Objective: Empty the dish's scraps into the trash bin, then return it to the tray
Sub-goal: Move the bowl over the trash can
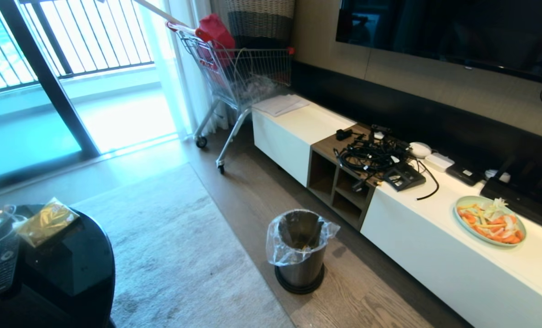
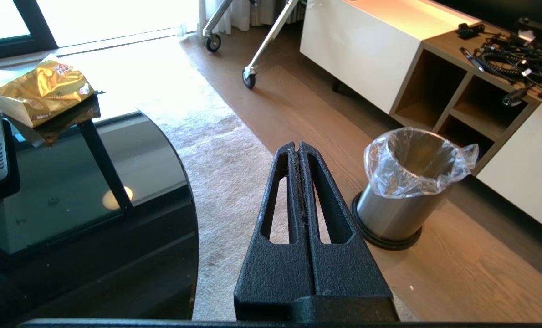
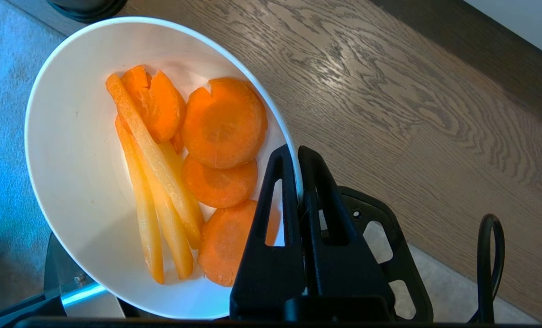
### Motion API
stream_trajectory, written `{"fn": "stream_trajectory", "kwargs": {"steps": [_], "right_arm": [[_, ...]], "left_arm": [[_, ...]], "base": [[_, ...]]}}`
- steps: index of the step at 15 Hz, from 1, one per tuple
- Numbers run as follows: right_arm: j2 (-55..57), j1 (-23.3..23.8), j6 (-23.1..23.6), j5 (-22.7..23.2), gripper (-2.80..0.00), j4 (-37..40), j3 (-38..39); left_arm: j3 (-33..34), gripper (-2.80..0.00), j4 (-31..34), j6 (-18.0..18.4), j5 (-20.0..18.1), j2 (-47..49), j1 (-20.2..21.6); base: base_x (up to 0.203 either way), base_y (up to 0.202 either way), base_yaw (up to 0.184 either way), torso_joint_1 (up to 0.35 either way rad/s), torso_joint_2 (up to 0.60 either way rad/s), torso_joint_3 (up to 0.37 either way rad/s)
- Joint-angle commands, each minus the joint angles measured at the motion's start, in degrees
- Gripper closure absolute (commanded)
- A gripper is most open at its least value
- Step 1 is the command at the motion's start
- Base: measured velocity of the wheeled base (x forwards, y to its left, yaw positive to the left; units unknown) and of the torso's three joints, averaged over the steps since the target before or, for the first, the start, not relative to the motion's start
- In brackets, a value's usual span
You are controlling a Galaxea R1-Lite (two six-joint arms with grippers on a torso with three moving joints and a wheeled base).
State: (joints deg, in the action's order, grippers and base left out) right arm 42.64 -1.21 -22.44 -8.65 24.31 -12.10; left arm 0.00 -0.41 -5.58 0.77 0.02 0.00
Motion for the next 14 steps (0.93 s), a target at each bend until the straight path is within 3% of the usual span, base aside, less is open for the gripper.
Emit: {"fn": "stream_trajectory", "kwargs": {"steps": [1, 14], "right_arm": [[0.07, -0.02, -0.09, -0.05, 0.0, 0.13, -0.03], [-2.39, -0.08, 1.87, 0.12, 0.0, 0.21, 0.5]], "left_arm": [[0.0, 0.0, -0.02, -0.04, 0.02, -0.02, 0.0], [0.0, 0.0, -0.02, -0.04, 0.02, -0.02, 0.0]], "base": [[0.0, 0.0, 0.0, 0.0, 0.0, 0.0], [0.0, 0.0, 0.0, 0.0, 0.0, 0.0]]}}
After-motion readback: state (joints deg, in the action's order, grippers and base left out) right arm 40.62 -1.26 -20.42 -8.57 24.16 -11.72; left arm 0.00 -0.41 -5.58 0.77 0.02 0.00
